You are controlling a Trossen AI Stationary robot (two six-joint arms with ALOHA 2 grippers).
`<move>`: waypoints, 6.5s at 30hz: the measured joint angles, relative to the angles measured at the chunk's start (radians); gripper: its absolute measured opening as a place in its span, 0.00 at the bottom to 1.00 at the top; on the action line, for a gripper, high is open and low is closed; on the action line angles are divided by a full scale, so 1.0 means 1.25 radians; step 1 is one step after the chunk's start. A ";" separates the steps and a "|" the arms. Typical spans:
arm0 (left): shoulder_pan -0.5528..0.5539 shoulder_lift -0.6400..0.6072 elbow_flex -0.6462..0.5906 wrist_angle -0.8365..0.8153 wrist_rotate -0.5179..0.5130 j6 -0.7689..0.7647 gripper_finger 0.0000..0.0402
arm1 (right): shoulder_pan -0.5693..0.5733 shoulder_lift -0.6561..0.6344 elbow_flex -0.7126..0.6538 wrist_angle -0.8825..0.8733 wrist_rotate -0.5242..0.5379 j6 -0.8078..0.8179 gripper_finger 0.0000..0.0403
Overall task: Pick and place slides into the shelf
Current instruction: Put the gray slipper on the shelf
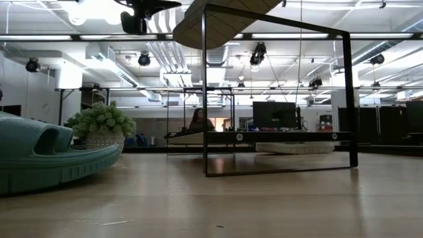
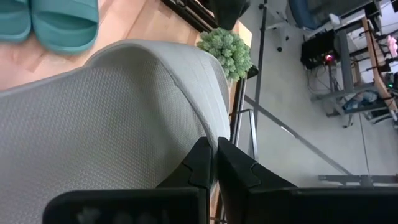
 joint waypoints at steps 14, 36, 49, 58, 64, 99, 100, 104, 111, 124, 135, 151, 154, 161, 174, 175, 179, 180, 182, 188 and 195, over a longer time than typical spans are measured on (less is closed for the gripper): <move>0.022 0.007 0.000 -0.052 0.004 -0.013 0.61 | 0.000 0.000 0.000 0.012 0.009 -0.064 0.02; 0.032 0.014 0.011 -0.058 0.077 -0.014 0.61 | -0.011 0.023 0.000 0.112 0.006 -0.116 0.02; 0.032 0.013 0.011 -0.057 0.085 -0.013 0.51 | -0.011 0.034 0.000 0.148 0.003 -0.127 0.02; 0.034 0.012 0.004 -0.056 0.097 -0.012 0.16 | -0.011 0.032 0.000 0.159 0.006 -0.133 0.02; 0.042 0.012 0.002 -0.056 0.103 0.008 0.02 | -0.011 0.032 0.000 0.164 0.009 -0.133 0.02; 0.093 0.012 -0.001 -0.023 0.110 0.037 0.00 | -0.038 -0.017 0.000 0.096 0.330 -0.110 0.19; 0.095 0.012 0.000 -0.022 0.098 0.040 0.00 | -0.041 -0.024 0.000 0.096 0.341 -0.102 0.19; 0.097 0.012 0.000 -0.015 0.044 0.059 0.00 | -0.063 -0.064 0.000 0.097 0.345 -0.020 0.20; 0.089 0.012 0.000 -0.015 -0.093 0.089 0.00 | -0.106 -0.144 0.001 0.079 0.341 0.200 0.20; 0.020 0.131 0.000 0.246 -0.352 0.180 0.00 | -0.126 -0.207 -0.014 -0.061 0.315 0.485 0.20; -0.054 0.271 0.000 0.307 -0.590 0.180 0.00 | -0.126 -0.221 -0.049 -0.139 0.317 0.540 0.19; -0.152 0.393 -0.001 0.358 -0.904 0.138 0.00 | -0.126 -0.241 -0.056 -0.145 0.317 0.532 0.18; -0.164 0.426 -0.001 0.364 -0.928 0.096 0.00 | -0.126 -0.241 -0.056 -0.147 0.317 0.531 0.19; -0.170 0.494 -0.002 0.363 -0.932 -0.013 0.00 | -0.126 -0.241 -0.057 -0.147 0.317 0.531 0.20; -0.148 0.489 -0.099 0.430 -0.926 -0.054 0.00 | -0.126 -0.241 -0.057 -0.149 0.317 0.529 0.21; -0.146 0.487 -0.115 0.459 -0.925 -0.054 0.00 | -0.126 -0.241 -0.057 -0.149 0.317 0.529 0.21; -0.138 0.489 -0.152 0.575 -0.880 -0.011 0.00 | -0.126 -0.241 -0.057 -0.149 0.317 0.529 0.21; -0.136 0.489 -0.156 0.599 -0.872 0.005 0.00 | -0.126 -0.241 -0.057 -0.148 0.317 0.529 0.21; -0.132 0.489 -0.162 0.614 -0.864 0.016 0.00 | -0.126 -0.241 -0.057 -0.148 0.317 0.529 0.20; -0.096 0.490 -0.176 0.614 -0.828 0.051 0.00 | -0.126 -0.241 -0.057 -0.148 0.317 0.529 0.19; -0.060 0.490 -0.181 0.613 -0.754 0.052 0.00 | -0.126 -0.241 -0.057 -0.148 0.317 0.530 0.20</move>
